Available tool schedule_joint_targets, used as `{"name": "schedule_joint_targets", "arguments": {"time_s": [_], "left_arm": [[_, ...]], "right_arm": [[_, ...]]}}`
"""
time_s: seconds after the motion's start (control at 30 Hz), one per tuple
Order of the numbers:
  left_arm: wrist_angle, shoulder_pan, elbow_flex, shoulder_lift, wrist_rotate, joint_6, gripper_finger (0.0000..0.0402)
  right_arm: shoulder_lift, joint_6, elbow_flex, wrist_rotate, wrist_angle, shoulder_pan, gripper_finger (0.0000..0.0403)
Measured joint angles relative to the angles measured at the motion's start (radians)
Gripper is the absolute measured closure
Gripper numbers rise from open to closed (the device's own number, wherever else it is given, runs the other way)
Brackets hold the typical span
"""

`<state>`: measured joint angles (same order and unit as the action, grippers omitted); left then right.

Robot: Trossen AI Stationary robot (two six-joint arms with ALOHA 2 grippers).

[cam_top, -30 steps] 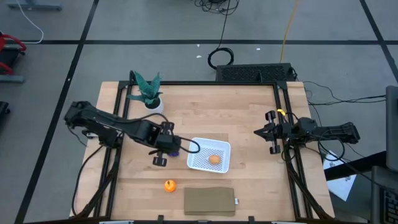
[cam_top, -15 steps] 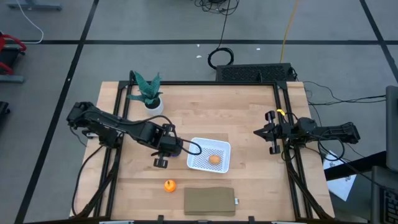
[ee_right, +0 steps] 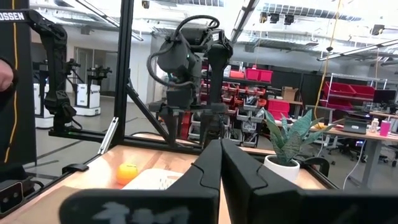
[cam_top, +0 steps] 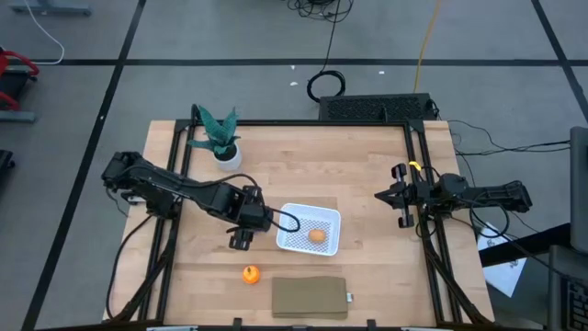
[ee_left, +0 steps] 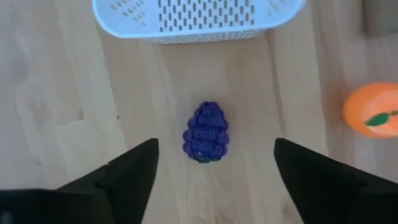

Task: Pick and placing Produce into tupperware
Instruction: Put the grapes into the white basket

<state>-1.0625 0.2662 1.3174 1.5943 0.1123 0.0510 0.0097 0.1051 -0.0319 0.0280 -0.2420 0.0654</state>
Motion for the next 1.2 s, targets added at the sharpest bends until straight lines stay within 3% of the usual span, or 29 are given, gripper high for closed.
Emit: {"name": "schedule_joint_targets", "arguments": {"time_s": [0.33, 0.57, 0.93, 1.2], "left_arm": [[0.058, 0.003, -0.028, 0.090, -0.003, -0.055, 0.0020], [0.222, -0.038, -0.137, 0.097, -0.077, -0.118, 0.0018], [0.284, -0.071, -0.212, 0.093, -0.191, -0.101, 0.0018], [0.316, -0.100, -0.271, 0.094, -0.192, -0.100, 0.0018]], "right_arm": [[0.006, 0.000, 0.000, 0.000, 0.011, 0.000, 0.0403], [0.015, 0.000, 0.000, 0.000, 0.006, 0.000, 0.0403], [0.017, 0.000, 0.000, 0.000, 0.009, 0.000, 0.0403], [0.017, 0.000, 0.000, 0.000, 0.009, 0.000, 0.0403]]}}
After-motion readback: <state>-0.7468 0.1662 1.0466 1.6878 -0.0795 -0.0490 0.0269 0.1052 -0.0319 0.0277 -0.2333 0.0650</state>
